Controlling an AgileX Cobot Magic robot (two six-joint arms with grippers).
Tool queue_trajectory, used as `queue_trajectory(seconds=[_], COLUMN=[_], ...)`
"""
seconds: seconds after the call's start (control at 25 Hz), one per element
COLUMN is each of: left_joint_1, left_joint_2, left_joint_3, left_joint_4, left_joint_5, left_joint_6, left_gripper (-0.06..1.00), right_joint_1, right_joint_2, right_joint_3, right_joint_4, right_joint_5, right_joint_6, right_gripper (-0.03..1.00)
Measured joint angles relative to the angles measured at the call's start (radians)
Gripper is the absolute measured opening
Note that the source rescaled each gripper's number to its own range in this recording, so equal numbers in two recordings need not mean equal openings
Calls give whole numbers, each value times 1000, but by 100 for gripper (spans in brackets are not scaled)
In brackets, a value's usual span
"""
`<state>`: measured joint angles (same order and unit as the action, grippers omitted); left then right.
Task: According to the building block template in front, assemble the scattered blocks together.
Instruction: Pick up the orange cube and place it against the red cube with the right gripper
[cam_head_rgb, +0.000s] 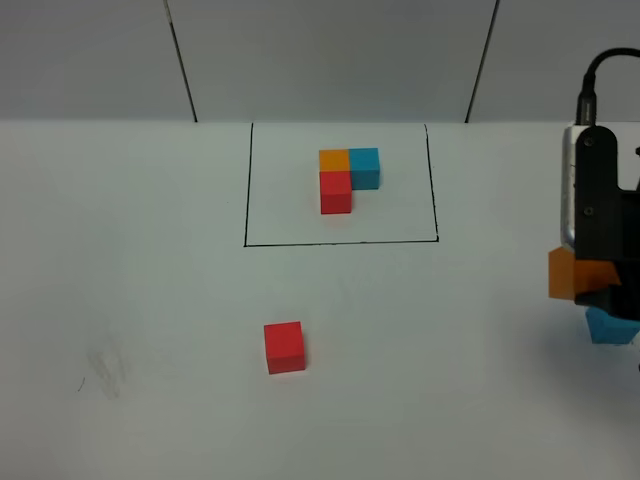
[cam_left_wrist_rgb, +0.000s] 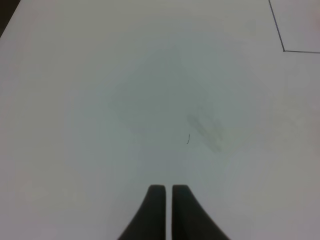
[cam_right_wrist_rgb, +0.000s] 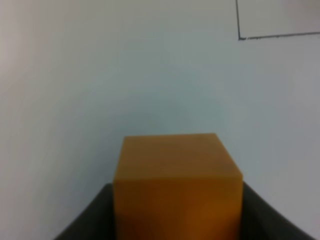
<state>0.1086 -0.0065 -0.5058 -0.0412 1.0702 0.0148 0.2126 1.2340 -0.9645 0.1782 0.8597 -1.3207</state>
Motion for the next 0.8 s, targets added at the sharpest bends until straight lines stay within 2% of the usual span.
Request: queue_trajectory(seconds=[0.28,0.8], left_joint_1=[0,0], left_joint_2=[0,0], left_joint_3=[0,0], left_joint_4=[0,0], left_joint_5=[0,0], left_joint_6=[0,0], left_gripper=[0,0], right_joint_1=[24,193], right_joint_2=[151,469], right_joint_3=[-180,-564], right_joint_4=[79,36], right_joint_5=[55,132], right_joint_6=[-100,-107], right_gripper=[58,58])
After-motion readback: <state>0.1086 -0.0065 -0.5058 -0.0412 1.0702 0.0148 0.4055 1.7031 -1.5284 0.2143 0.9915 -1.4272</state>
